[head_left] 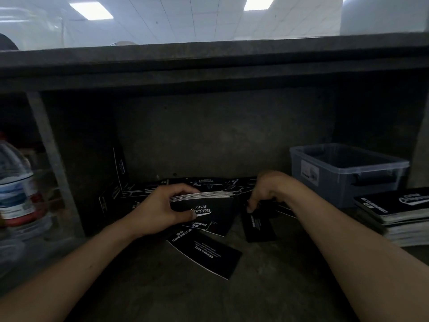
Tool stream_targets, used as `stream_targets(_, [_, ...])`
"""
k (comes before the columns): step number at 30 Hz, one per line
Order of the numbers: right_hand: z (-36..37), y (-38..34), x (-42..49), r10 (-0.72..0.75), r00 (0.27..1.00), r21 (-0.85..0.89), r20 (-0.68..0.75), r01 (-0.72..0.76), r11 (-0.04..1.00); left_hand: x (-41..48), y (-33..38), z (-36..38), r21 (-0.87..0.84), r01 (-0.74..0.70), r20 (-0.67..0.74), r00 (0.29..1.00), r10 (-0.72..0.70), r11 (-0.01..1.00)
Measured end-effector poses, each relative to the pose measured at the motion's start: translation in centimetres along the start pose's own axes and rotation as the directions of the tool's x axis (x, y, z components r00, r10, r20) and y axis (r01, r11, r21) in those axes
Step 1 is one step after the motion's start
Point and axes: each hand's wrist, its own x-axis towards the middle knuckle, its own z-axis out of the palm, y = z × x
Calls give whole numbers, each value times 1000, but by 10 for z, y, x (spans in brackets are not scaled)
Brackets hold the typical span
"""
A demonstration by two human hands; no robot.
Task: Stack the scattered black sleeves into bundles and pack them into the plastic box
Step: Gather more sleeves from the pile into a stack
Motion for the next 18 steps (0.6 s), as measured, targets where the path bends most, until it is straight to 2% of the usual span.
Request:
stream_targets(3, [-5,13,7,36,999,74,-7,-36,997,0,1,0,12,14,0,1000,-14,1000])
stream_targets(6, [-15,27,16,88,982,242,-169,-45,969,0,1,-1,-3,52,-10,999,-52,999])
stream_targets(9, [-24,29,21,104,882,474,-459,144,869,1,-2,-1,17,58,-23,998,-57,998])
stream_targets(11, [-23,21,17,121,788,466,-603,225,856,2,-6,0,23,48,-41,998,-47,999])
stream_targets(12, [-21,17,14,83,785,476,-614,285,832,2,-7,0,30,50,-50,998,-48,998])
stream_targets(13, [-19,11,10,0,820,518,-572,361,776,2,-8,0,29,54,-53,997,-53,998])
stream_targets(15, [-9,3,0,-265,898,633,-351,436,639,2,-9,1,-8,60,-36,998,-60,998])
stream_targets(16, [-4,0,-5,-393,897,659,-203,422,623,2,-9,1,-25,58,-25,998,-59,998])
stream_targets(18, [3,-2,-2,-511,859,772,-13,334,541,2,-7,2,-41,45,-12,999,-45,998])
